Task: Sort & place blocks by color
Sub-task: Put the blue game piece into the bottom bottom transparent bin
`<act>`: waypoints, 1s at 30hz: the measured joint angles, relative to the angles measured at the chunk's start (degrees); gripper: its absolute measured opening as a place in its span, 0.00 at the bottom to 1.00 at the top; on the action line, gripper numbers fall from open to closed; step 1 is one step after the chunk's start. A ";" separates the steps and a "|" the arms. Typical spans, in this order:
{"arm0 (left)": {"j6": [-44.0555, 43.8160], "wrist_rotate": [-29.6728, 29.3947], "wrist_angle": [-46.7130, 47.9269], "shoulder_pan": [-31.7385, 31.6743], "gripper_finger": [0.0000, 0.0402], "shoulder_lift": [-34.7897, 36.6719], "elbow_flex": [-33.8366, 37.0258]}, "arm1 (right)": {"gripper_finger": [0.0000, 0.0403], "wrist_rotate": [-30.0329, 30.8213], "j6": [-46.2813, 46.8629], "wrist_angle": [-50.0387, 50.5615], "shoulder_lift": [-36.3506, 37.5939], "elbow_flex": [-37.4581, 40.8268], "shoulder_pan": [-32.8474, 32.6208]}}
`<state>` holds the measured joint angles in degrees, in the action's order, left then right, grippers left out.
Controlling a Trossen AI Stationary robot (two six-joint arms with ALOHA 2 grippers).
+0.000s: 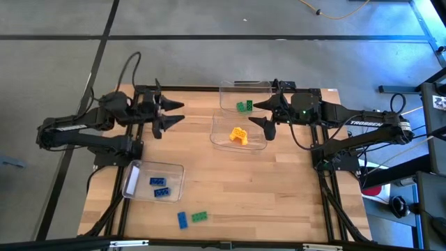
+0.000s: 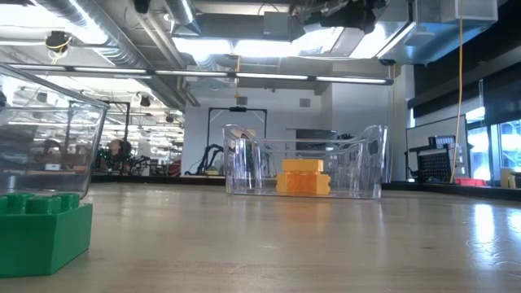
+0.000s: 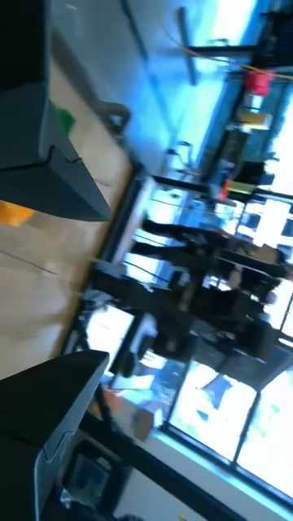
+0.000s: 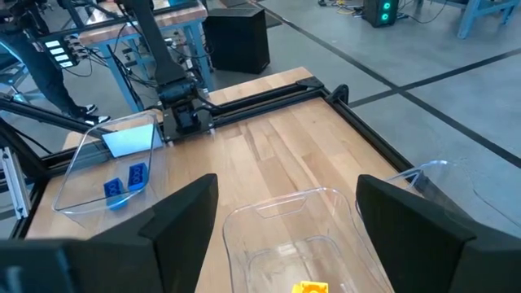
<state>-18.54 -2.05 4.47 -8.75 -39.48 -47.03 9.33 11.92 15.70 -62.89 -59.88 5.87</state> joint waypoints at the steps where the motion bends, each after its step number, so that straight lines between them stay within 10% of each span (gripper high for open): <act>1: 0.43 -0.02 -1.02 0.02 0.66 0.00 0.00 | 0.73 -0.34 0.00 0.00 0.00 0.00 0.00; 30: -9.33 -4.18 -6.73 8.80 0.66 -5.41 0.00 | 0.73 -1.41 2.07 0.16 0.00 0.00 0.00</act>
<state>-27.86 -6.23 -2.25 0.05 -44.89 -47.03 7.92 13.99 15.87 -62.89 -59.88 5.87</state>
